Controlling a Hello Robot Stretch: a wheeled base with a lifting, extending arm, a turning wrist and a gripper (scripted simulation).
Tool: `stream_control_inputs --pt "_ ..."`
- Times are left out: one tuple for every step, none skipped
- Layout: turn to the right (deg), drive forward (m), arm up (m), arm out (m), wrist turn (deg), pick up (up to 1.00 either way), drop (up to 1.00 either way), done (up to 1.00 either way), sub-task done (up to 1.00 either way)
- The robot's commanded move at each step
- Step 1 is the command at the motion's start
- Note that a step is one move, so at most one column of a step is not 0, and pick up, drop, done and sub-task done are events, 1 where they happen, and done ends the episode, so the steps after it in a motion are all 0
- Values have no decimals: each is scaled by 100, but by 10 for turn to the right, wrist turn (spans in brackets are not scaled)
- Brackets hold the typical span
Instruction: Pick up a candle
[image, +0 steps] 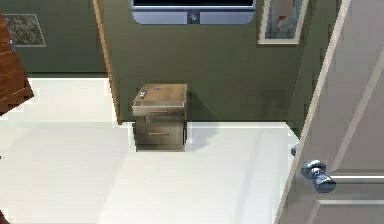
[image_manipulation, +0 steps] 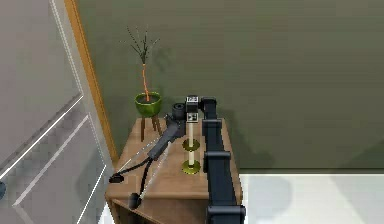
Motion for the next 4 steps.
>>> stream_control_inputs --pt "0 0 0 0 450 0 0 0 0" --pt "0 0 0 0 450 0 0 0 0" --pt "0 0 0 0 360 0 0 0 0" --pt "0 0 0 0 0 100 0 0 0"
